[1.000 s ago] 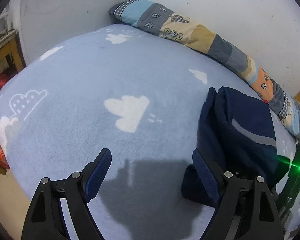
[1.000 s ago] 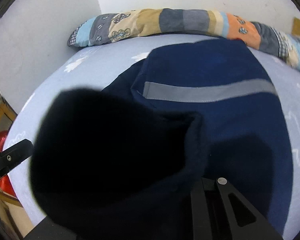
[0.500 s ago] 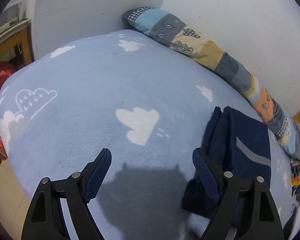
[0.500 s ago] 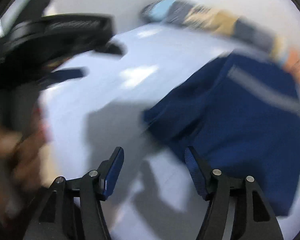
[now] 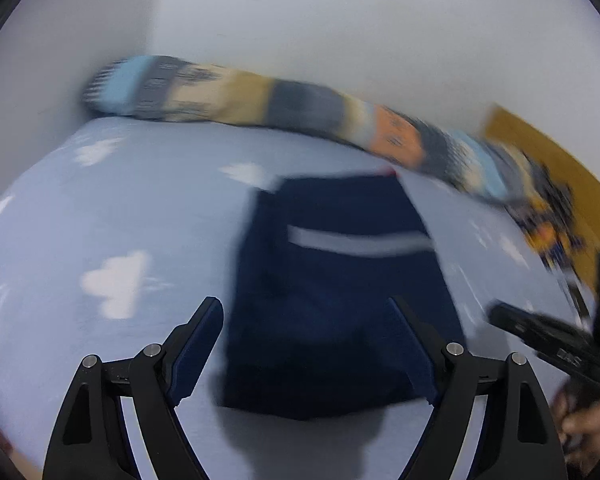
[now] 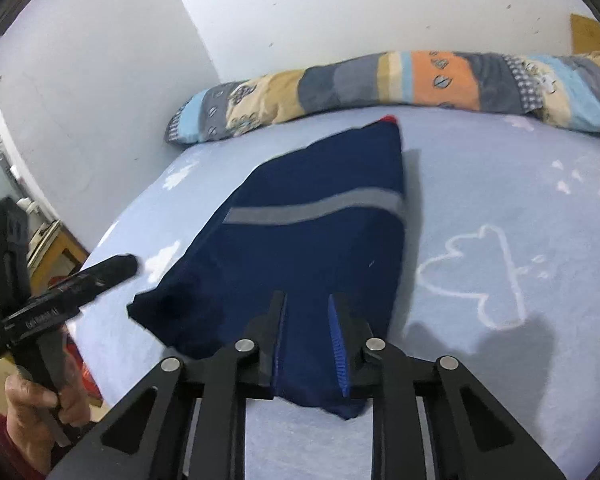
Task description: Fold large clothes
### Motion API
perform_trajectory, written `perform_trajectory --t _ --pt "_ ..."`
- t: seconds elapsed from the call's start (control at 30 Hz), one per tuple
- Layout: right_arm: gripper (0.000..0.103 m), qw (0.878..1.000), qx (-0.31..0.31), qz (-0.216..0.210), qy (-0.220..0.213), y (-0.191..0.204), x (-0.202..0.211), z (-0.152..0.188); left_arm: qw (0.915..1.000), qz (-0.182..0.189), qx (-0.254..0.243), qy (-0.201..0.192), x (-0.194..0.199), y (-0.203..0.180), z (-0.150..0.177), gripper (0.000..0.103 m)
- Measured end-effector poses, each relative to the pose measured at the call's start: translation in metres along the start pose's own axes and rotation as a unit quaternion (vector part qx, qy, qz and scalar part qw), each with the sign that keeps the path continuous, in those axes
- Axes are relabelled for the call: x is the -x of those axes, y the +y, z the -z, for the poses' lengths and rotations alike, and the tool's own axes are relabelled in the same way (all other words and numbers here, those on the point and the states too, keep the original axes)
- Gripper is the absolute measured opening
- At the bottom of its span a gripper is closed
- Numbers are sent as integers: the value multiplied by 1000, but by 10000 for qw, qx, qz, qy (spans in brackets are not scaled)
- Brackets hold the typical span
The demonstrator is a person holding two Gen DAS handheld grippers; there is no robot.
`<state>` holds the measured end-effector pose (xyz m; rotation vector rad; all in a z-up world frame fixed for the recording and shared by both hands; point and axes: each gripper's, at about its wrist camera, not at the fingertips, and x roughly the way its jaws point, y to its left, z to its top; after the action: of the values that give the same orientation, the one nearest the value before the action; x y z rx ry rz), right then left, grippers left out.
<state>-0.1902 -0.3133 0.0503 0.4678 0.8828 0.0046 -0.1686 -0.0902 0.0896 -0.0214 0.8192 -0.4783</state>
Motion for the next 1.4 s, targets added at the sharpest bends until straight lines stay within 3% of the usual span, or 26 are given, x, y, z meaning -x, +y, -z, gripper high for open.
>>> perform_trajectory --t 0.1,0.2,0.23,0.27,0.3,0.4,0.47,0.53,0.63,0.73,0.83,0.87,0.93,1.03,1.2,1.33,1.37,1.4 --pt "20 9990 137 79 411 1 -30 17 9984 -55 -191 535 -29 -9 9 82" --pt "20 9974 -18 180 693 -14 -66 40 9914 -667 -240 1099 -59 0 19 82" --pt "20 9979 -3 112 635 -18 -73 43 9853 -988 -277 1364 -71 5 23 83" --pt "20 9980 -10 68 632 -18 -74 43 9805 -1114 -222 1602 -81 13 28 85" --pt "21 9977 -22 63 681 -19 -74 40 9804 -1013 26 1693 -85 22 30 86" --pt "23 9941 -203 -263 1031 -22 -65 16 9813 -982 201 1643 -80 27 22 83" --pt "24 9951 -386 -487 770 -29 -50 -9 9878 -821 230 1302 -69 24 10 82" --pt "26 9968 -491 -389 494 -39 -43 -44 9934 -621 240 939 -55 19 -1 82" --pt "28 9974 -536 -57 469 -53 -60 -95 9962 -568 165 636 -54 12 -14 83" --pt "28 9970 -476 347 510 -64 -98 -138 9948 -565 81 845 -75 5 -15 83" --pt "28 9943 -544 540 745 -75 -145 -162 9895 -862 27 1162 -101 3 -12 83" --pt "29 9924 -595 599 894 -79 -160 -165 9859 -1020 50 1325 -112 4 -13 83" --pt "29 9863 -637 774 1312 -89 -192 -160 9815 -984 314 1614 -129 15 -13 84" --pt "30 9816 -691 706 1636 -97 -216 -152 9797 -1015 494 1654 -137 23 -19 85" --pt "32 9886 -351 571 1348 -80 -170 -152 9802 -933 415 1695 -140 22 -24 84" --pt "32 9903 38 473 1304 -57 -127 -119 9833 -829 393 1570 -130 23 -23 84" --pt "32 9894 120 479 1362 -52 -124 -107 9815 -470 -246 1838 -128 23 -24 84" --pt "32 9881 243 616 1386 -47 -122 -93 9818 -480 -272 1820 -126 22 -23 84"
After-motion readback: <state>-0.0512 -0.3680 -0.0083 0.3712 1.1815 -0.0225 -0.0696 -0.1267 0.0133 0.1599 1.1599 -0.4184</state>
